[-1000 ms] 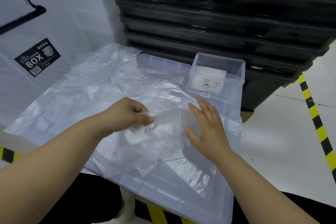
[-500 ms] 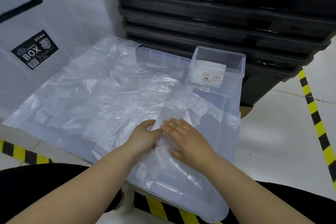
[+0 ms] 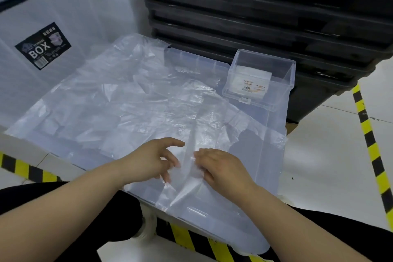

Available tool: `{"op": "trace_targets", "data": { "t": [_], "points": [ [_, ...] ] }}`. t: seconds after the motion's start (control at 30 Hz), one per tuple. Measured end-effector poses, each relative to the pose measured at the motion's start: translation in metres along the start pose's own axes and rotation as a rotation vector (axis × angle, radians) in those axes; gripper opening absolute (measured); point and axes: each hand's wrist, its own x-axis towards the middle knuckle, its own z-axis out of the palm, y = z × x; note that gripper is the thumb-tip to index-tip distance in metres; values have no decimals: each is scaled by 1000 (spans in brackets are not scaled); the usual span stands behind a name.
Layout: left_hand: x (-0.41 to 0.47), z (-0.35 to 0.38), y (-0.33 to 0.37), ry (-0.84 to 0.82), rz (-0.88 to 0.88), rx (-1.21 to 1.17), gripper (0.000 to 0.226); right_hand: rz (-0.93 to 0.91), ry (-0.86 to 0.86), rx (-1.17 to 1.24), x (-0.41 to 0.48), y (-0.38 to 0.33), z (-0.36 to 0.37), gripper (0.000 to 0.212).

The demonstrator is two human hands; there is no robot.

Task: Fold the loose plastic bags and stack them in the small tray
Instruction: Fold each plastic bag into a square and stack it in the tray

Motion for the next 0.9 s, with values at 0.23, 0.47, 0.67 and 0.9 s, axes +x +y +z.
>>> {"op": "trace_targets", "data": {
  "t": [0.23,0.47,0.67,0.9],
  "points": [
    [23,2,-27,246,549,759,38,4,81,81,-1,1,3,30],
    [35,9,-46,391,838,816,35,45,112,138,-3,2,8,26],
    [38,10,-49,396,937,846,37,32,144,139,-8,4,15,16],
    [33,8,-47,303,863,785,68,-58,83,62,-6,-6,8,9]
  ]
}}
